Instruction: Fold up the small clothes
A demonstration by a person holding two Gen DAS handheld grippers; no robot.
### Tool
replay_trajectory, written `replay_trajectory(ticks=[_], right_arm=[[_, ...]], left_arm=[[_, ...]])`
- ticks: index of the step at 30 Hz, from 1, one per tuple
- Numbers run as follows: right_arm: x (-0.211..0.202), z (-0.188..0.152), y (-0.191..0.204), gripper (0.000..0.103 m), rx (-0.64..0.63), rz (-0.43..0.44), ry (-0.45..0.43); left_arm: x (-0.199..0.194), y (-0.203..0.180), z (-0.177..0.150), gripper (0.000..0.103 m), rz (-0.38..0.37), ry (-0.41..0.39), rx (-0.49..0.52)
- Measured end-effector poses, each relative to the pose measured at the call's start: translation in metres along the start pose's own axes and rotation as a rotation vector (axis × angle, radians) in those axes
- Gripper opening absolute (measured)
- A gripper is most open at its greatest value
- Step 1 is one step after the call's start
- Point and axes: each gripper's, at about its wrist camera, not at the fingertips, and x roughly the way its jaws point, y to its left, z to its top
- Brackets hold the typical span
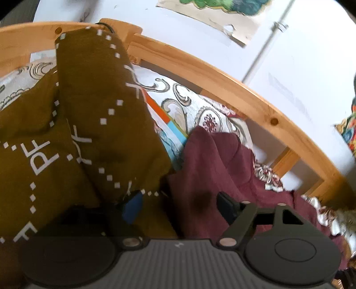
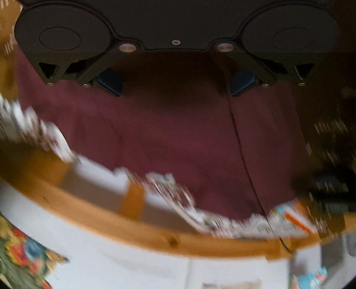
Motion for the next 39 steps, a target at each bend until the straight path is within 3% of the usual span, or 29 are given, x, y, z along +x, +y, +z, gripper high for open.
replay_trajectory(ticks=[3,6,10,15,19,22,28,34,39], right_arm=[[-0.001,-0.027,0.008,0.102,-0.106,-0.098,0.056],[-0.011,-0.046,0.016,0.102,-0.23,-0.19,0.039],[-0.039,-0.061,0.018,0.102,-0.277,-0.252,0.001],[-0.086,-0.08,0.007,0.102,-0.215,-0.144,-0.062],[-0.129,-0.095,0.009,0.102,-0.14,-0.025,-0.156],[-0.157,-0.11,0.027,0.102,-0.18,0.033,-0.186],[-0.177,-0.139,0.077,0.102,-0.376,0.087,-0.15],[-0.153,-0.136,0.106,0.102,-0.286,0.16,-0.068],[-0.136,-0.126,0.135,0.102,-0.381,0.278,-0.002]], left_arm=[[-0.001,-0.016,-0.01,0.096,0.051,0.032,0.091],[-0.003,-0.031,-0.023,0.098,0.118,0.04,0.175],[-0.013,-0.036,-0.038,0.1,0.138,0.084,0.169],[-0.032,-0.038,-0.048,0.101,0.115,0.144,0.149],[-0.061,-0.043,-0.056,0.102,0.071,0.129,0.221],[-0.083,-0.049,-0.065,0.102,0.062,0.114,0.291],[-0.135,-0.054,-0.074,0.102,0.032,0.097,0.331],[-0.165,-0.039,-0.066,0.102,0.048,0.04,0.306],[-0.156,-0.016,-0.059,0.102,0.059,0.039,0.257]])
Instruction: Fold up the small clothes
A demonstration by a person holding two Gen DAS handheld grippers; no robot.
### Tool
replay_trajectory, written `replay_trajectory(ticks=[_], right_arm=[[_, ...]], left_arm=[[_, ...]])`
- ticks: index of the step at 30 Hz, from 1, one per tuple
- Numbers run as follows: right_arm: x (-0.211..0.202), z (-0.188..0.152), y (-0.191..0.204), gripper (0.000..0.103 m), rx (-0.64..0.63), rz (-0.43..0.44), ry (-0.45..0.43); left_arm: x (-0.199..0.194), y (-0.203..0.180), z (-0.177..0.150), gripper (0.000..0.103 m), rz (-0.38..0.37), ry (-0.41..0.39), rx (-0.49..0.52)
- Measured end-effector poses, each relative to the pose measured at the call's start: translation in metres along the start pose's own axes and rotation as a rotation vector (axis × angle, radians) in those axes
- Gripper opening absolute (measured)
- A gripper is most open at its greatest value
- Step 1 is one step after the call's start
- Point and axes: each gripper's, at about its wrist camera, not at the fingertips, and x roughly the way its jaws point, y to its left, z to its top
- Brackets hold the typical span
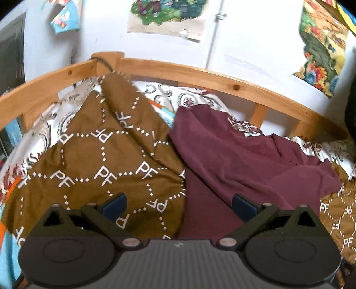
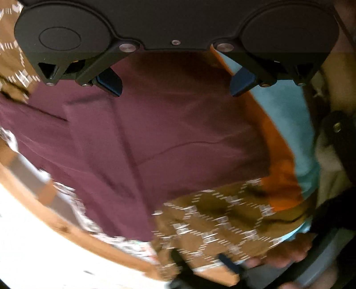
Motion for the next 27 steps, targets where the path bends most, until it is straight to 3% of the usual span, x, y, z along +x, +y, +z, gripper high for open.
replay_trajectory(ticks=[4,7,10,12,14,18,23,27], right_arm=[[0.024,0.013,0.017,0.102,-0.09,0.013,0.044],[0.036,0.016,0.013,0.101,-0.055,0.03,0.055],[0.043,0.019,0.002,0.08,0.009,0.049,0.053],[0.044,0.021,-0.009,0.051,0.07,0.047,0.037],[0.044,0.023,-0.023,0.031,0.143,0.077,0.028],[0.047,0.026,-0.057,0.021,0.37,0.158,0.014],[0.054,0.029,-0.072,0.016,0.461,0.194,0.016],[0.061,0.029,-0.101,0.016,0.634,0.204,0.004]], left_arm=[[0.018,0.011,-0.001,0.102,-0.018,-0.011,-0.019],[0.028,0.013,-0.003,0.102,-0.043,-0.004,-0.012],[0.031,0.017,-0.003,0.102,-0.11,0.001,-0.031],[0.031,0.019,-0.001,0.102,-0.143,-0.001,-0.045],[0.03,0.022,0.0,0.102,-0.17,-0.007,-0.057],[0.033,0.023,0.0,0.102,-0.174,0.003,-0.073],[0.04,0.028,0.0,0.102,-0.18,0.036,-0.096],[0.042,0.034,0.0,0.102,-0.202,0.04,-0.134]])
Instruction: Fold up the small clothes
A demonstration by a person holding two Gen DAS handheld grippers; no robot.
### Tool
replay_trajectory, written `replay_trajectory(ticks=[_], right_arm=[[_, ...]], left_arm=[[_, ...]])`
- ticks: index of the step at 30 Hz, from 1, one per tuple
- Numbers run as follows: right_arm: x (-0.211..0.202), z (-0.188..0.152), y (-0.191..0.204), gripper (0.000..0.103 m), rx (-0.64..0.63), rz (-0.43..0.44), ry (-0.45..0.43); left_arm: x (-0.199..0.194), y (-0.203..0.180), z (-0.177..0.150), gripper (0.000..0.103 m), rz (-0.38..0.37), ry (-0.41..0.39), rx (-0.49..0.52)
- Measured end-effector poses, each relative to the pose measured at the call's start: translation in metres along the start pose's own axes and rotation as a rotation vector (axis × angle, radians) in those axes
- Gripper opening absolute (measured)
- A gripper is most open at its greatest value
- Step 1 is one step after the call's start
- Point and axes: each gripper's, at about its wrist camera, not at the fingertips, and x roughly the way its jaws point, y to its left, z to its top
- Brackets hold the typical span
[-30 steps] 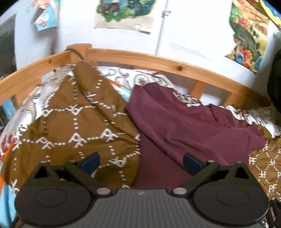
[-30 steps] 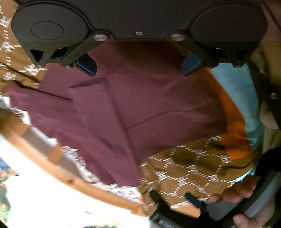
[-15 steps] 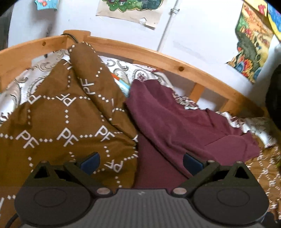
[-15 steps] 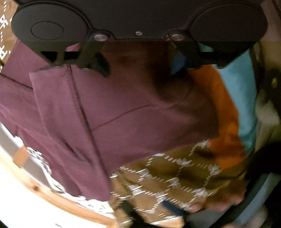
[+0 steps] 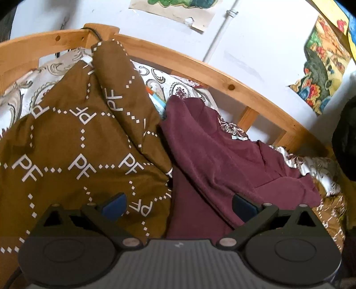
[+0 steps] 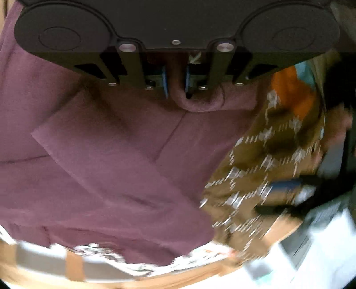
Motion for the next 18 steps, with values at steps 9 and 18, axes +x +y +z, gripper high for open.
replay_trajectory(ticks=[9,18], right_arm=[[0.001,0.046,-0.069,0.015,0.262,-0.02,-0.105],[-0.01,0.031,-0.056,0.045,0.124,-0.067,-0.071]], left_arm=[[0.001,-0.008,0.002,0.102,0.022,-0.058,0.206],[0.01,-0.025,-0.006,0.102,0.028,-0.009,0.302]])
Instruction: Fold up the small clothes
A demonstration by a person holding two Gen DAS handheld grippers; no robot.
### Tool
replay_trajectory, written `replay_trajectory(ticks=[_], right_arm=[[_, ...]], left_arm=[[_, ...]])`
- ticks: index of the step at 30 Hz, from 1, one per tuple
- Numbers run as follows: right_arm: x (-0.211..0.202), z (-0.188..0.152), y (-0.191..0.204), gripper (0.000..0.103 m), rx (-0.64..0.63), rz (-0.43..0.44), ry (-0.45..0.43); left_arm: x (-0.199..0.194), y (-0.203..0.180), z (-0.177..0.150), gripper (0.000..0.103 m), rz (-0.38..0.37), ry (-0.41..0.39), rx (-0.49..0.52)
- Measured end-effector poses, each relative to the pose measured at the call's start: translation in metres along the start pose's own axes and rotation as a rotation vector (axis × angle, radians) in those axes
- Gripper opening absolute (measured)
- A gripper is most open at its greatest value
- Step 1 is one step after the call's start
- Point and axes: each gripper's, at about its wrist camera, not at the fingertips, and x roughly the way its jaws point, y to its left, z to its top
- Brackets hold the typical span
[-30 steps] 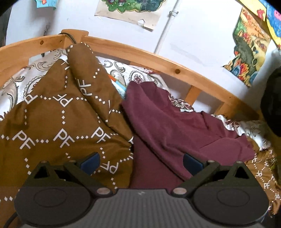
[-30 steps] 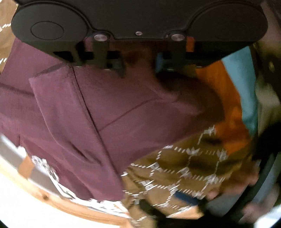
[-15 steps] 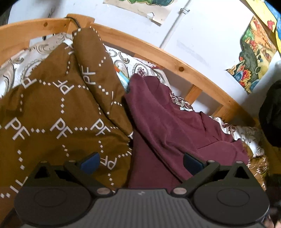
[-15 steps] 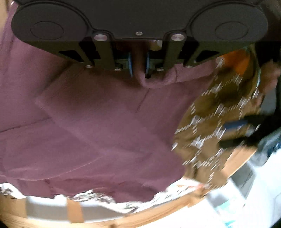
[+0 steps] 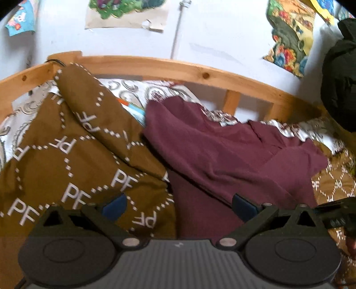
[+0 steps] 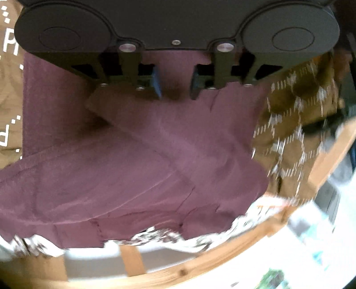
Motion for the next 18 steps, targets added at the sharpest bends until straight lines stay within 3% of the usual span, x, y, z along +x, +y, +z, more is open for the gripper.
replay_trajectory(ticks=[1,3,7,10,13,16,18], right_arm=[[-0.004,-0.006,0.006,0.052,-0.047,-0.004,0.007],[-0.016,-0.019,0.018,0.082,-0.148,-0.003,0.016],[-0.038,-0.045,0.042,0.096,-0.367,0.043,0.043],[-0.034,-0.066,0.058,0.101,-0.515,-0.011,0.093],[-0.014,-0.085,0.067,0.09,-0.65,-0.158,0.148],[-0.007,-0.092,0.067,0.072,-0.741,-0.274,0.119],[-0.012,-0.083,0.065,0.034,-0.724,-0.274,0.076]], left_arm=[[0.001,-0.003,-0.002,0.102,0.006,0.003,0.01],[0.002,-0.007,-0.005,0.102,0.005,0.013,0.024],[0.002,-0.016,-0.01,0.102,-0.023,0.031,0.021],[-0.001,-0.025,-0.013,0.102,-0.063,0.034,0.031],[-0.008,-0.033,-0.016,0.102,-0.121,0.01,0.042],[-0.013,-0.042,-0.021,0.102,-0.201,-0.002,0.075],[-0.015,-0.053,-0.026,0.102,-0.234,-0.009,0.131]])
